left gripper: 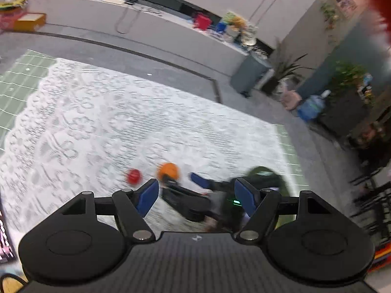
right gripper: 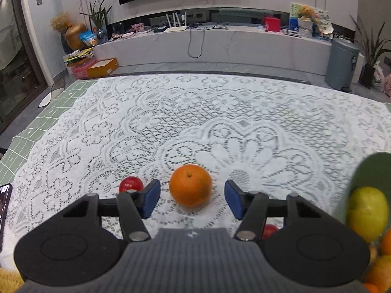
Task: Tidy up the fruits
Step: 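Grasp a red tomato with the left tool while the right tool grasps a mandarin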
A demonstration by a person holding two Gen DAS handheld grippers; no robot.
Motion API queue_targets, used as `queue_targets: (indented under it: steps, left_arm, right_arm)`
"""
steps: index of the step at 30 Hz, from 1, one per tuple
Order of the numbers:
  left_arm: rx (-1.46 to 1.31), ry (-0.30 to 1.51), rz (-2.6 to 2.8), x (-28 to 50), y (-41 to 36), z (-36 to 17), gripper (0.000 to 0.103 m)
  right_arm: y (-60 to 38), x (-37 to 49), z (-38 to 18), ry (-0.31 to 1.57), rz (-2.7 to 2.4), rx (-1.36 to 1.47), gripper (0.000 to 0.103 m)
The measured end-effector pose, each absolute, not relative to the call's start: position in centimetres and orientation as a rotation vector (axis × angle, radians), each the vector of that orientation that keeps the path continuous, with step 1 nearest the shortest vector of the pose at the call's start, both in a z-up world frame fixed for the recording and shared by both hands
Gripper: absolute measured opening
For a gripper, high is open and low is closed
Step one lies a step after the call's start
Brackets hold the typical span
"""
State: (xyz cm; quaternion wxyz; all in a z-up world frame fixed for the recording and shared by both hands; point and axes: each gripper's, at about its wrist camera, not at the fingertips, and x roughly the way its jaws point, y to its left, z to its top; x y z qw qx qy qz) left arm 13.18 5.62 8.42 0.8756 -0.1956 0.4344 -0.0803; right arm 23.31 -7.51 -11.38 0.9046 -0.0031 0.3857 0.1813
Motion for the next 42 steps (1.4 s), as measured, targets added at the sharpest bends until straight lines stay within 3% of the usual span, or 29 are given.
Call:
queue_targets:
  steps: [11,19,25,29,42]
  left_arm:
    - [-0.202,0.942,-0.184,17.8,6.7,-1.2,0.077]
    - [-0.172,0.936,-0.197,19.1,8.2,-6.3,0.056]
    - [-0.124,0.927,-0.230,19.5,8.0,-7.8,0.055]
    - [-0.022,0.880,-0.246,19.5,6.7,-7.9,0.044]
    - [0.043,0.852,-0.297,19.4,6.1,-8.7,0.038]
  right_arm:
    - [-6.5,24.9,-13.5,0.798,0.400,-0.046,0.047]
    - [-6.6,25.2,-14.1,0.803,0.414,-0.052,0.046]
    - [-7.0,25.2,-14.4,0.808,0.432,-0.023,0.046]
    - [-7.3,25.4,-14.5,0.814,0.430,0.000,0.046]
    - [-7.8,25.4,-14.8,0.812,0.427,0.037,0.045]
